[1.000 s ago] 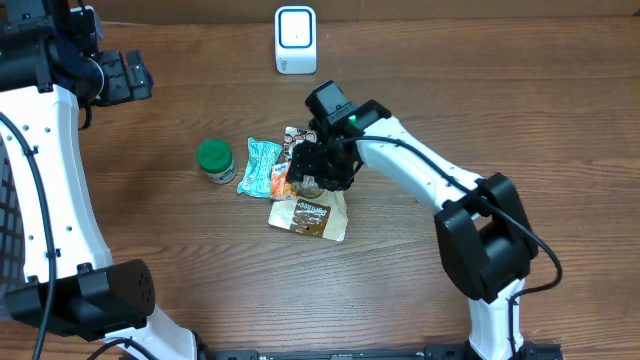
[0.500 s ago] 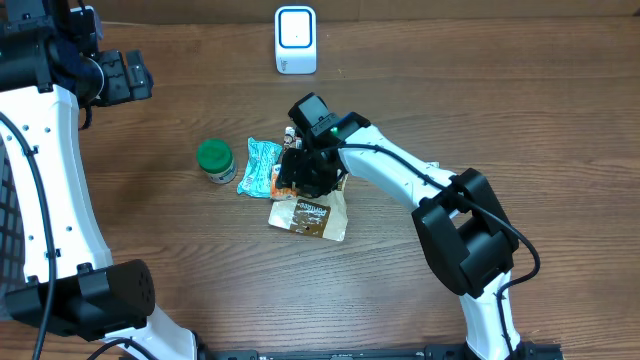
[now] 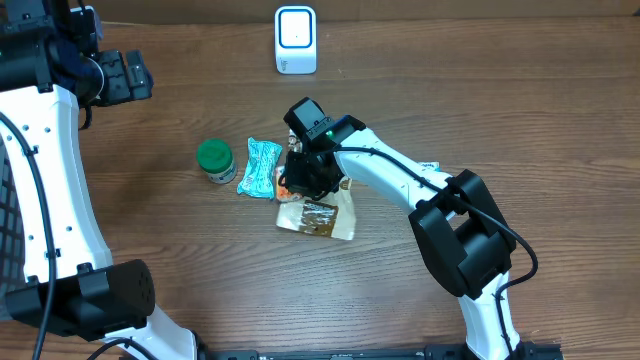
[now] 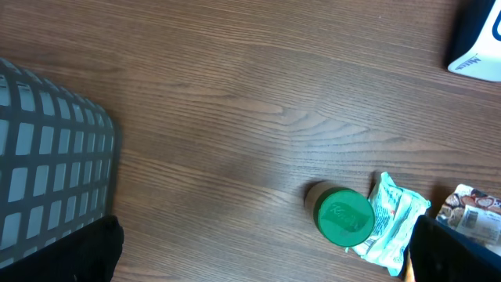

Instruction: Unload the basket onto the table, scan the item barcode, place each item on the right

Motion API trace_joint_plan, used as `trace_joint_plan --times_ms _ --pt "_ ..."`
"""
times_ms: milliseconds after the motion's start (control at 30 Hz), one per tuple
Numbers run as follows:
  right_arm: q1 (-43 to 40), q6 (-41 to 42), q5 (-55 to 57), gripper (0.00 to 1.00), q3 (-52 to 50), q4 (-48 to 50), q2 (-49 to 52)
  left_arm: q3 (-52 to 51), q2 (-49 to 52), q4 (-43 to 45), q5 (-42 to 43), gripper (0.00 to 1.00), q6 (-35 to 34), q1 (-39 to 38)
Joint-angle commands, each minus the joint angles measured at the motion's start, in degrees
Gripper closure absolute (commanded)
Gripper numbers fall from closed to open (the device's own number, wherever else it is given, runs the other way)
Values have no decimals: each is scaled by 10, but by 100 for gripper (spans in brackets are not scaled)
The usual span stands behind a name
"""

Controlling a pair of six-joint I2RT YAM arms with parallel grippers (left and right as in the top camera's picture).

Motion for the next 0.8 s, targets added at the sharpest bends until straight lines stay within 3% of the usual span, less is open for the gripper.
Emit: trace_joint_plan --times_ms 0,200,333,567,767 --pt "0 -43 17 96 30 -14 -35 -1 5 0 5 1 15 -1" --pt "11 -88 90 96 49 -50 -107 -2 5 0 5 0 15 -1" --pt "18 -87 220 96 49 -103 -136 -2 5 0 5 0 15 -1" --pt "20 -37 498 96 40 -228 -113 -1 5 0 5 0 15 -1" --pt "20 -31 526 96 40 -270 -46 -1 5 0 5 0 15 -1"
